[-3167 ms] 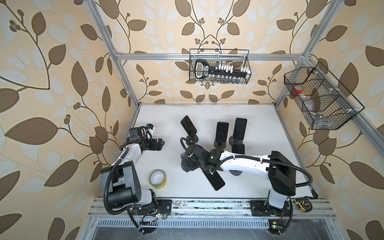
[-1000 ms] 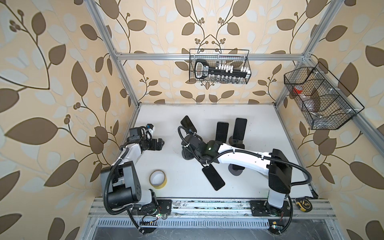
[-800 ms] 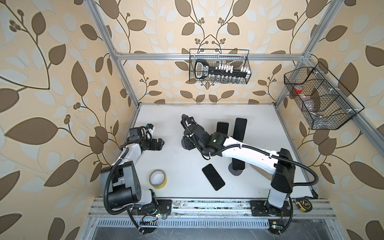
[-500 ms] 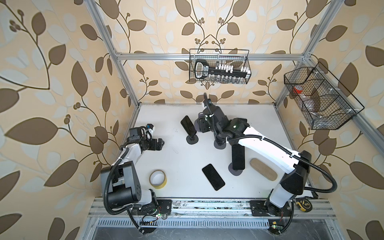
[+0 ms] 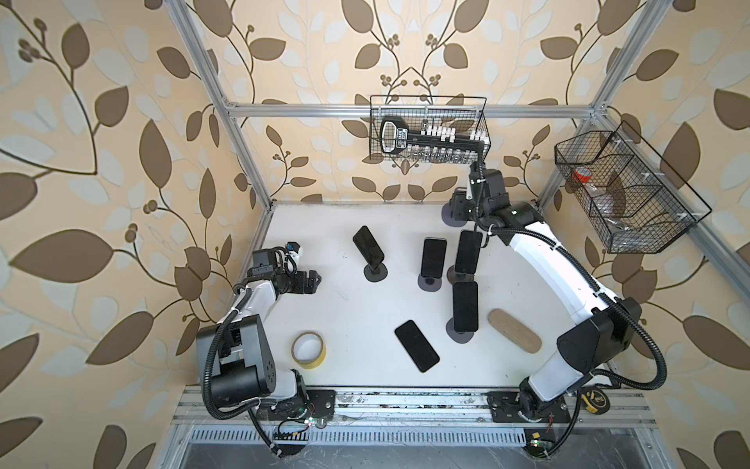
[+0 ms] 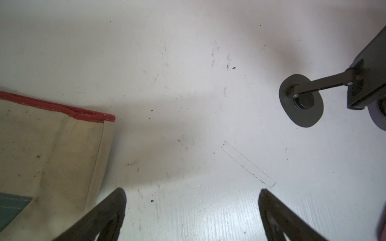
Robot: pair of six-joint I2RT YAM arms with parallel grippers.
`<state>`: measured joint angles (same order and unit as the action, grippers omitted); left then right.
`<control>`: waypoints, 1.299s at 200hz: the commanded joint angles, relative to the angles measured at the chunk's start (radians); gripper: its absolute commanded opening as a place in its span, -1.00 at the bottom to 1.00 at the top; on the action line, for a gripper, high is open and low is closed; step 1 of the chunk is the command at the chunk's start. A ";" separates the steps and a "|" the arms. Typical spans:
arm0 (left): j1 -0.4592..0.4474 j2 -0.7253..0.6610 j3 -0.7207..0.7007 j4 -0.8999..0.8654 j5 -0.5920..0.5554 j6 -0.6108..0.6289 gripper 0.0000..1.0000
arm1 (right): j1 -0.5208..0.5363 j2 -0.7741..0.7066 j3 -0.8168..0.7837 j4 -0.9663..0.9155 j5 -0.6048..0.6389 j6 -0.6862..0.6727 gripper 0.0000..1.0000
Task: Remove the phone from the phone stand
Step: Place the phone stand at the top-right of the table.
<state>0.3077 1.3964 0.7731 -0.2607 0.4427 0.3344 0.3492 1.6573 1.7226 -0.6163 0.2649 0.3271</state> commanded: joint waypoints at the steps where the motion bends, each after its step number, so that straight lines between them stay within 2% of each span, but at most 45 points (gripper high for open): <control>1: -0.001 -0.016 0.022 0.000 0.033 0.017 0.98 | -0.059 0.023 -0.022 0.018 -0.034 -0.020 0.18; 47: -0.001 -0.014 0.023 0.001 0.033 0.017 0.98 | -0.171 0.090 -0.047 0.042 -0.023 -0.018 0.17; 66: 0.000 -0.015 0.023 0.000 0.031 0.017 0.98 | -0.217 0.108 -0.049 0.046 -0.058 -0.005 0.16; 108: 0.000 -0.008 0.027 -0.005 0.028 0.016 0.98 | -0.277 0.148 -0.054 0.064 -0.044 -0.006 0.16; 147: -0.001 -0.005 0.030 -0.006 0.027 0.015 0.98 | -0.294 0.227 -0.036 0.080 -0.053 -0.018 0.16; 200: -0.001 0.002 0.035 -0.013 0.024 0.014 0.98 | -0.299 0.354 0.051 0.115 -0.140 -0.105 0.16; 222: -0.001 0.005 0.040 -0.015 0.022 0.012 0.98 | -0.321 0.397 0.069 0.133 -0.220 -0.117 0.15; 260: -0.001 0.010 0.044 -0.019 0.021 0.012 0.98 | -0.328 0.451 0.072 0.146 -0.269 -0.176 0.15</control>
<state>0.3077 1.4002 0.7780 -0.2672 0.4442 0.3344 0.0261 2.0712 1.7630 -0.4957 0.0601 0.2142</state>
